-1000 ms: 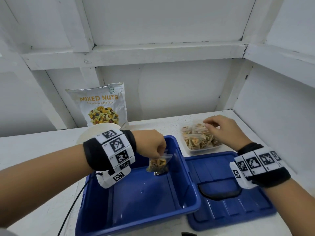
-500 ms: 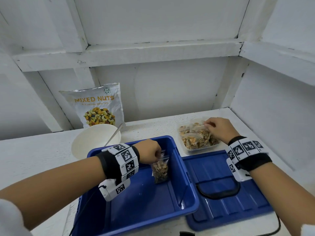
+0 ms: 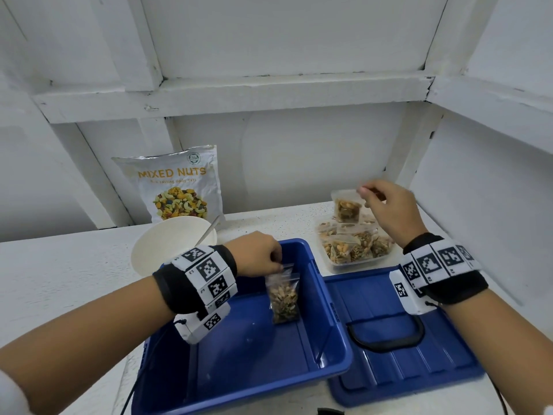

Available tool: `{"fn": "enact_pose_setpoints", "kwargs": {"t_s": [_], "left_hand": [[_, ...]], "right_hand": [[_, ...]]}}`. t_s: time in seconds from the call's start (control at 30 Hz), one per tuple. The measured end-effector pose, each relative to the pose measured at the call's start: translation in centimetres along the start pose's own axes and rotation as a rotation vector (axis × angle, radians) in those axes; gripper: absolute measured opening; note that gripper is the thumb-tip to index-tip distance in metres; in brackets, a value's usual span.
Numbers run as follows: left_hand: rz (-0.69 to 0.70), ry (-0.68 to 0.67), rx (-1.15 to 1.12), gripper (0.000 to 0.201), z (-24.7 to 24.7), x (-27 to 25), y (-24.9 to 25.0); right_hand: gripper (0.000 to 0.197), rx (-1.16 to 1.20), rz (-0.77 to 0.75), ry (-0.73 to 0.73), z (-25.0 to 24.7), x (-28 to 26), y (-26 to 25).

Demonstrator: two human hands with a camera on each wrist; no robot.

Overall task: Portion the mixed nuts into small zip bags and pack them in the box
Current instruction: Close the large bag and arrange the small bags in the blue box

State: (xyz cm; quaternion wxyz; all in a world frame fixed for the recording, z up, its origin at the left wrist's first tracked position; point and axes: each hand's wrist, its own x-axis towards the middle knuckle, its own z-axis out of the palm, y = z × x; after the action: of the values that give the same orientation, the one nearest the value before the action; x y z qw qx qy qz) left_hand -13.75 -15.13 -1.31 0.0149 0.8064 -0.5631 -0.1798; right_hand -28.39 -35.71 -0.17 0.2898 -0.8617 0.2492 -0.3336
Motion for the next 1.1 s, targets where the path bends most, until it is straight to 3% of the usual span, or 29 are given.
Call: {"fn": "enact_pose_setpoints", "kwargs": {"t_s": [0.1, 0.23, 0.33, 0.43, 0.73, 0.83, 1.1], "left_hand": [[0.027, 0.232, -0.081, 0.025, -2.4, -1.0, 0.4], [0.122, 0.564, -0.422, 0.03, -5.0, -2.4, 1.6], [0.18, 0.699, -0.585, 0.024, -5.7, -3.4, 2.8], [0.24, 0.742, -0.679, 0.006, -5.5, -4.4, 3.2], [0.222, 0.822, -0.702, 0.018, -4.4, -5.4, 2.9], [0.212, 0.84, -0.701, 0.013, -4.1, -5.6, 2.7], [0.243, 0.739, -0.773, 0.02, -3.9, -6.3, 2.6]], "right_hand": [[0.014, 0.056, -0.094, 0.004, -0.5, -0.4, -3.2], [0.008, 0.208, -0.134, -0.061, -0.8, -1.6, -6.8], [0.009, 0.307, -0.138, -0.113, -0.6, -2.6, -8.4], [0.009, 0.385, -0.148, -0.135, -0.7, -3.4, -9.3], [0.009, 0.45, -0.102, -0.213, -0.5, -5.1, -9.9], [0.013, 0.418, -0.089, -0.226, -0.2, -5.7, -9.8], [0.006, 0.399, -0.117, -0.145, -0.3, -6.3, -10.3]]}}
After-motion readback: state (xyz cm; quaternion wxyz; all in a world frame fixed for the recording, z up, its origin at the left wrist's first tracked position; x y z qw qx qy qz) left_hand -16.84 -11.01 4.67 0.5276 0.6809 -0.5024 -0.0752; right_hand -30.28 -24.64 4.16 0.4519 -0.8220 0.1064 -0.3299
